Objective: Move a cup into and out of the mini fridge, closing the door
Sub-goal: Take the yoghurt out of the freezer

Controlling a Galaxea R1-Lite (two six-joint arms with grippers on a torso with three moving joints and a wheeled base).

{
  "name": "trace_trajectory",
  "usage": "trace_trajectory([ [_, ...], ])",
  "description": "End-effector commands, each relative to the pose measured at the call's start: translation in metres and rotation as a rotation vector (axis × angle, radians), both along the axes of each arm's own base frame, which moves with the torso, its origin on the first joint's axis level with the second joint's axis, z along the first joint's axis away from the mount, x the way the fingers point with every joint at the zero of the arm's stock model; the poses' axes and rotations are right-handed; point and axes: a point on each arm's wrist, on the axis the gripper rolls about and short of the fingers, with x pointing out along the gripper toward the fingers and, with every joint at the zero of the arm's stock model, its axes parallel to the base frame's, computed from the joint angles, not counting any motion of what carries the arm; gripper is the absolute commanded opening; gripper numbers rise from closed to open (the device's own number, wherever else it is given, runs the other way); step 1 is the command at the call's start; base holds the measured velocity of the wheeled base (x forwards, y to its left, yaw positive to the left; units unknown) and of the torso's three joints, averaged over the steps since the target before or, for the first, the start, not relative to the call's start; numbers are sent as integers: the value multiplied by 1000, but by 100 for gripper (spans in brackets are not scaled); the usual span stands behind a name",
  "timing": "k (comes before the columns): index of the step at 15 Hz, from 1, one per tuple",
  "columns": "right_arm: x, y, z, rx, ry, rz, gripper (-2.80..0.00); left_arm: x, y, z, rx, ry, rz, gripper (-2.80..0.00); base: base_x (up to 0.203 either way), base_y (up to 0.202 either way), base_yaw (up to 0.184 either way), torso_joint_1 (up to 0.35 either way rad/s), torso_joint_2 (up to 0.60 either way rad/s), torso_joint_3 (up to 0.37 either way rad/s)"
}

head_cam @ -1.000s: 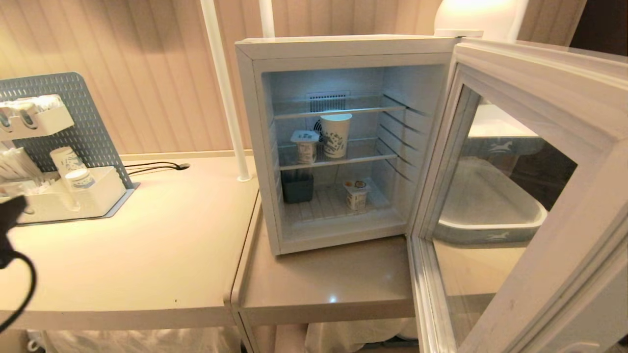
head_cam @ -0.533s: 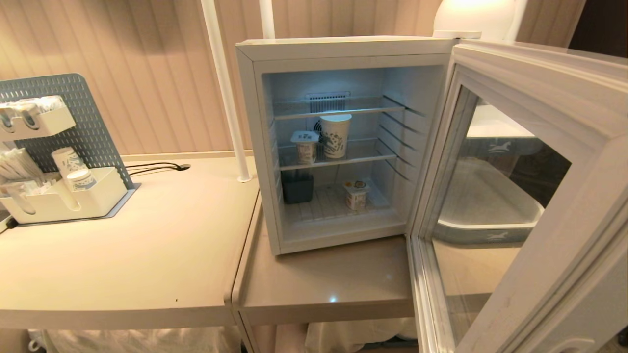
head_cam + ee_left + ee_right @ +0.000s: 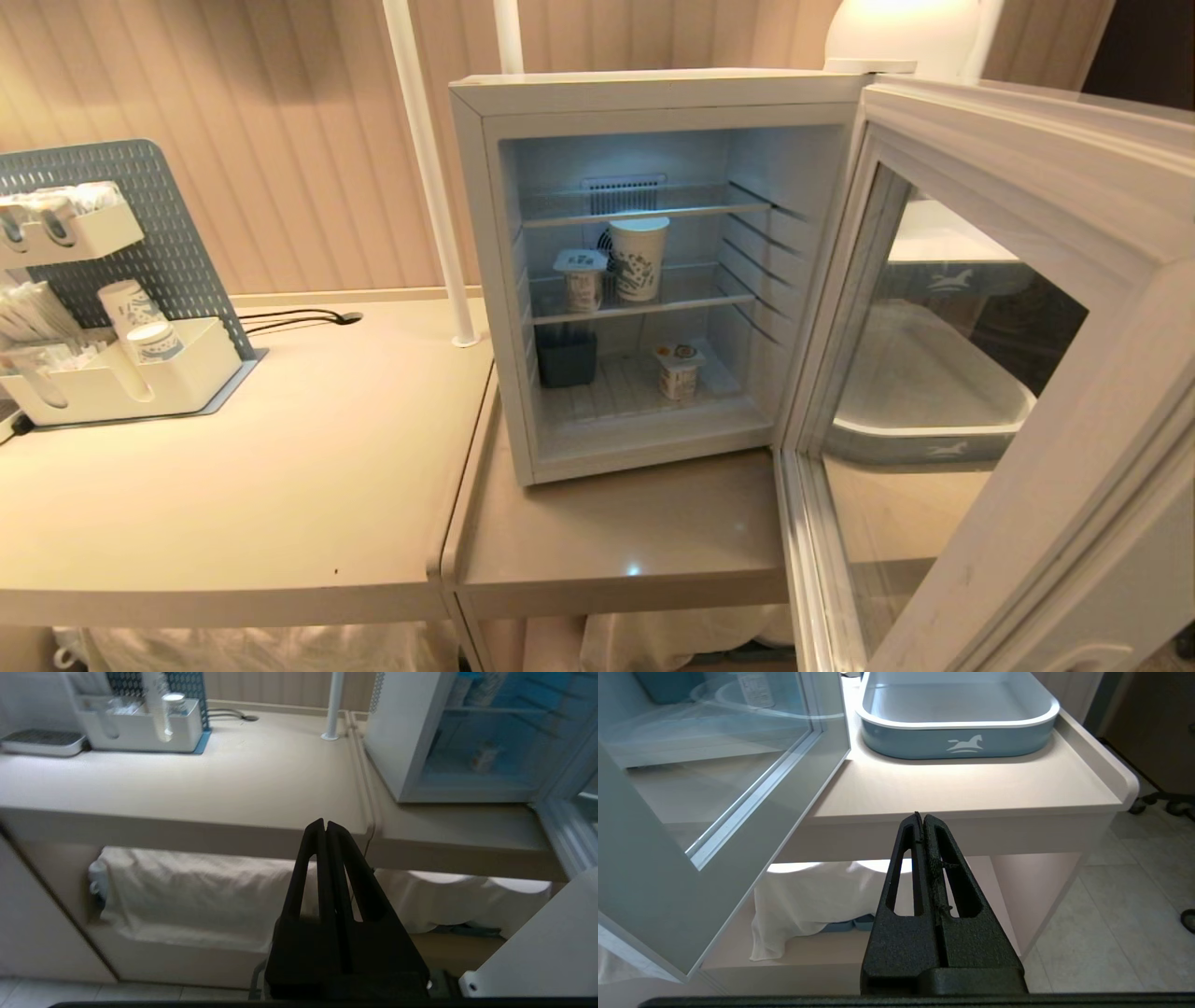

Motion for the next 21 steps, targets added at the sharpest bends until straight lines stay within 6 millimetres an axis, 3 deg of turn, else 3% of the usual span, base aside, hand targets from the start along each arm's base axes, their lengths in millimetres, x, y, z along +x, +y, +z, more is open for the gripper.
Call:
trace_trajectory([
  [1, 0, 0, 0, -1, 3, 0, -280, -25, 2, -35, -30, 22, 40, -280, 0, 0, 0, 0, 0, 0],
  [4, 0, 0, 0, -1, 1, 0, -280, -41, 2, -38, -53, 8, 34, -280, 0, 0, 0, 0, 0, 0],
  [6, 0, 0, 0, -2, 1, 2, -280, -30, 2, -29, -65, -46, 20, -280, 0, 0, 0, 0, 0, 0],
  [8, 0, 0, 0, -1, 3, 0, -280, 12, 2, -15, -81, -101, 47, -280, 0, 0, 0, 0, 0, 0],
  [10, 0, 0, 0, -1, 3, 0, -280, 77, 4, -20, -69, -110, 92, -280, 0, 0, 0, 0, 0, 0],
  [12, 0, 0, 0, -1, 0, 0, -280, 143, 5, -52, -13, -113, 118, -280, 0, 0, 0, 0, 0, 0],
  [14, 0, 0, 0, -1, 0, 0, -280, 184, 5, -97, 41, -97, 114, -280, 0, 0, 0, 0, 0, 0],
  [16, 0, 0, 0, -1, 0, 0, -280, 201, 5, -130, 69, -53, 93, -280, 0, 0, 0, 0, 0, 0],
  [18, 0, 0, 0, -1, -2, 0, -280, 202, 1, -135, 69, -37, -64, -280, 0, 0, 0, 0, 0, 0],
  [19, 0, 0, 0, -1, -2, 0, -280, 202, 1, -141, 66, 41, -80, -280, 0, 0, 0, 0, 0, 0],
  [21, 0, 0, 0, -1, 0, 0, -280, 202, 1, -139, 71, 15, -77, -280, 0, 0, 0, 0, 0, 0],
])
